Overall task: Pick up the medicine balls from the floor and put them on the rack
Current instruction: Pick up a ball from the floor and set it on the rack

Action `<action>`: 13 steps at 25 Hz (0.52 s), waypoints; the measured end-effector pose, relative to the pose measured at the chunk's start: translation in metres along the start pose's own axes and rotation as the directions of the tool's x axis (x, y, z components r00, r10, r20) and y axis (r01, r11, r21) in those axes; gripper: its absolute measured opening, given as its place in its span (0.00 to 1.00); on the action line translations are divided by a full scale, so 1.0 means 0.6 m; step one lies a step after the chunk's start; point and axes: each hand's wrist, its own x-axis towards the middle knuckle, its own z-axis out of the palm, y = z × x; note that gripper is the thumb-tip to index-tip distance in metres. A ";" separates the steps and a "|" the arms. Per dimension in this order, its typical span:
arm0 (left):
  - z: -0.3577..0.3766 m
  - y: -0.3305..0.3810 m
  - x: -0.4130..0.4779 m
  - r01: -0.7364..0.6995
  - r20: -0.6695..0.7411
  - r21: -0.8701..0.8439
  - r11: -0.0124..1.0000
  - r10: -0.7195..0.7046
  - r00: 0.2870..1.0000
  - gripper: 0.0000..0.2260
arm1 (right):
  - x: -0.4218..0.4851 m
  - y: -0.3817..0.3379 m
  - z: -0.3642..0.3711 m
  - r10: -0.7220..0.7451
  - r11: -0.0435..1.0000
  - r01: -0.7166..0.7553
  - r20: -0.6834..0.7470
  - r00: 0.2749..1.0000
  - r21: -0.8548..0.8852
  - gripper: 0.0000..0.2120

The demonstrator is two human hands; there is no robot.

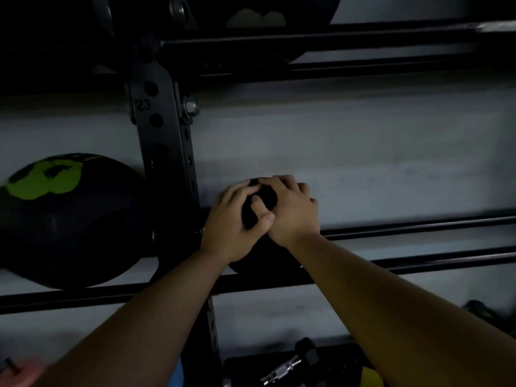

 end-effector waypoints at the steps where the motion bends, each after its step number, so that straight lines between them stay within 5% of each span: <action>1: -0.010 0.018 -0.007 0.017 0.022 0.009 1.000 -0.018 1.000 0.38 | -0.012 -0.002 -0.019 -0.012 0.999 0.015 0.076 0.997 -0.036 0.27; 5: -0.066 0.107 -0.014 0.098 0.156 0.064 0.993 -0.106 0.982 0.38 | -0.061 -0.014 -0.126 -0.004 0.989 0.050 0.311 0.950 -0.139 0.34; 13: -0.018 0.387 -0.113 -0.192 0.417 0.096 0.977 0.136 0.899 0.40 | -0.318 0.178 -0.526 0.221 0.941 -0.176 0.131 0.967 -0.290 0.30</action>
